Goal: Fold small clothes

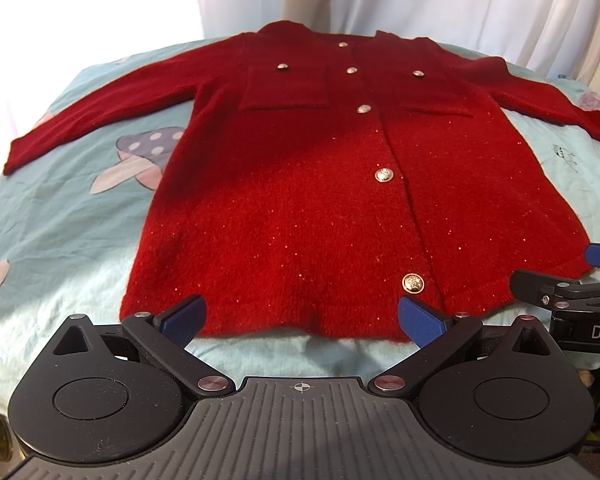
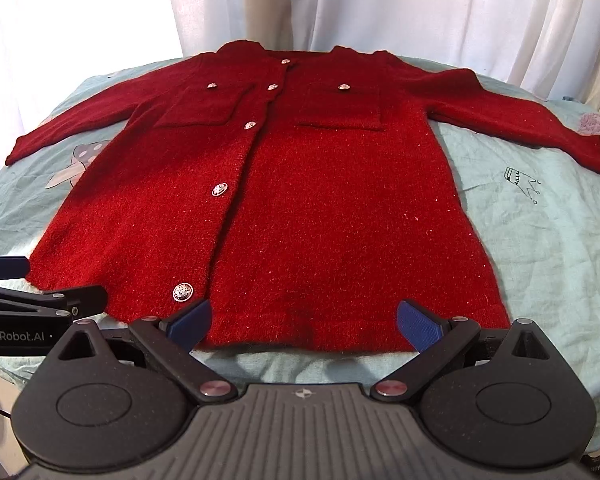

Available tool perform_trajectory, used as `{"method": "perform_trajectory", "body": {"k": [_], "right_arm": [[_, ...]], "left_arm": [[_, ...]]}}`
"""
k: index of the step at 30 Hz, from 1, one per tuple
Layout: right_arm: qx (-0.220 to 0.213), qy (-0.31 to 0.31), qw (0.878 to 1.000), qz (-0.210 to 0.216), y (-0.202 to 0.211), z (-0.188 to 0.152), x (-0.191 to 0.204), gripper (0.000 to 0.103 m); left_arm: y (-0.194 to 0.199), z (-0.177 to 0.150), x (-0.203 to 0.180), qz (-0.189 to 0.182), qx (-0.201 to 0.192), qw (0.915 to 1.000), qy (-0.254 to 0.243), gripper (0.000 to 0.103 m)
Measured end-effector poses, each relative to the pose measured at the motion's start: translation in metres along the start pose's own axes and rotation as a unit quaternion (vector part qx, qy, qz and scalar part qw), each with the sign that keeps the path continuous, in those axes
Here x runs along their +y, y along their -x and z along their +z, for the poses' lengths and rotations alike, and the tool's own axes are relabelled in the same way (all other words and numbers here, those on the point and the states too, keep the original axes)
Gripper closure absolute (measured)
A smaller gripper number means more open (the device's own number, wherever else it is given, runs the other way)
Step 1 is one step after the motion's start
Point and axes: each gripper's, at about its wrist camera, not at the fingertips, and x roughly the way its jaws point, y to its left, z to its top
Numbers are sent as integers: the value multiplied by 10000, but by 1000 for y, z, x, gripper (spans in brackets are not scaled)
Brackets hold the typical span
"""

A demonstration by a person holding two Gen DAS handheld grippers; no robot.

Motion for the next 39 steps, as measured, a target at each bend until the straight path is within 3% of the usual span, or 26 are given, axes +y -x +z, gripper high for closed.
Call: {"method": "perform_trajectory", "body": {"k": [14, 20, 26, 29, 34, 39], "right_arm": [[83, -66, 9999, 123, -6, 4, -9, 4], [-117, -539, 9959, 720, -5, 10, -33, 4], [78, -1007, 9861, 1322, -25, 21, -65, 4], [-226, -1145, 9822, 1475, -33, 34, -89, 4], [-941, -879, 9879, 859, -45, 77, -128, 4], [-1510, -1902, 9690, 447, -71, 118, -215, 4]], "left_arm": [[-3, 6, 0, 35, 62, 10000, 38, 0], [-5, 17, -1, 12, 52, 10000, 31, 0], [-10, 45, 8, -11, 23, 9996, 278, 0], [-13, 68, 16, 32, -96, 9988, 477, 0], [-31, 112, 18, 292, -370, 9973, 562, 0], [-64, 146, 17, 446, -334, 9959, 719, 0]]}}
